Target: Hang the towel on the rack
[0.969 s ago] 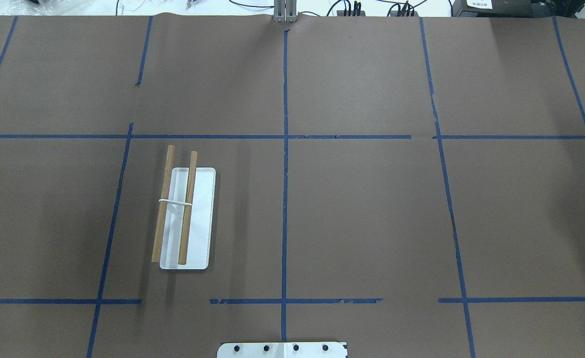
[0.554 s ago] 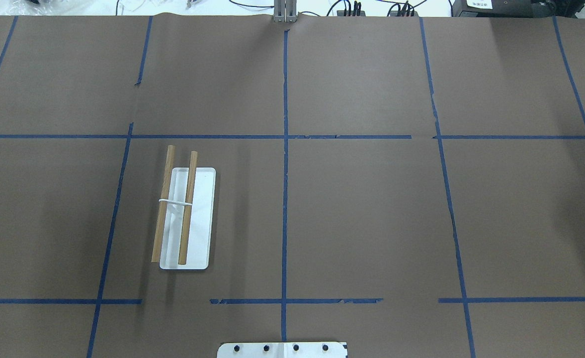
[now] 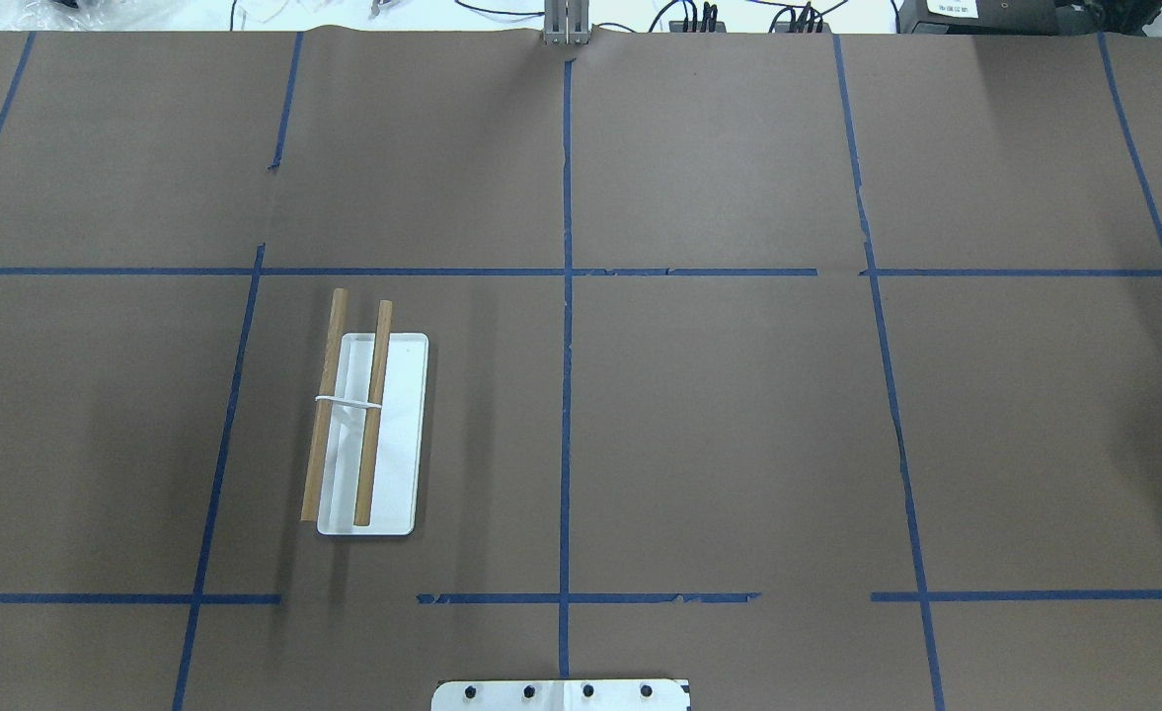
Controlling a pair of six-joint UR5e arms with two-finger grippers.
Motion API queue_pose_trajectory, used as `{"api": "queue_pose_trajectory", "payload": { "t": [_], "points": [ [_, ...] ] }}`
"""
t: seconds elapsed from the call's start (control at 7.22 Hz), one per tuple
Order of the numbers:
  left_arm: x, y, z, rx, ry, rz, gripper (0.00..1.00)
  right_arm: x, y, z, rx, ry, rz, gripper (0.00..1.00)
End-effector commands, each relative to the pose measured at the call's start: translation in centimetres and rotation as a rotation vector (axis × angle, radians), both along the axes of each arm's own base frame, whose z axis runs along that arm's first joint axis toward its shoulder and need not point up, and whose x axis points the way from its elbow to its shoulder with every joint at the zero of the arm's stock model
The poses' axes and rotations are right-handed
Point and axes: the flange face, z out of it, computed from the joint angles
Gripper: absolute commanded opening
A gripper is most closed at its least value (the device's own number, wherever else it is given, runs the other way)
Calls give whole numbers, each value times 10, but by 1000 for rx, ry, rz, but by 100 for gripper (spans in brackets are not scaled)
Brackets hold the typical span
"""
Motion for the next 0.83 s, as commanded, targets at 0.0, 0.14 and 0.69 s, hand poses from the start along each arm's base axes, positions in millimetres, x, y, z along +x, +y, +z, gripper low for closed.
{"api": "queue_pose_trajectory", "payload": {
  "t": [0.0, 0.14, 0.69],
  "points": [
    [0, 1, -6, 13, 1, 0, 100, 4, 8, 4, -7, 0, -3, 0],
    [0, 1, -9, 17, 1, 0, 100, 2, 4, -9, 14, -10, 3, 0],
    [6, -5, -34, 180, 12, 12, 100, 9, -7, -238, 57, -179, 161, 0]
  ]
}}
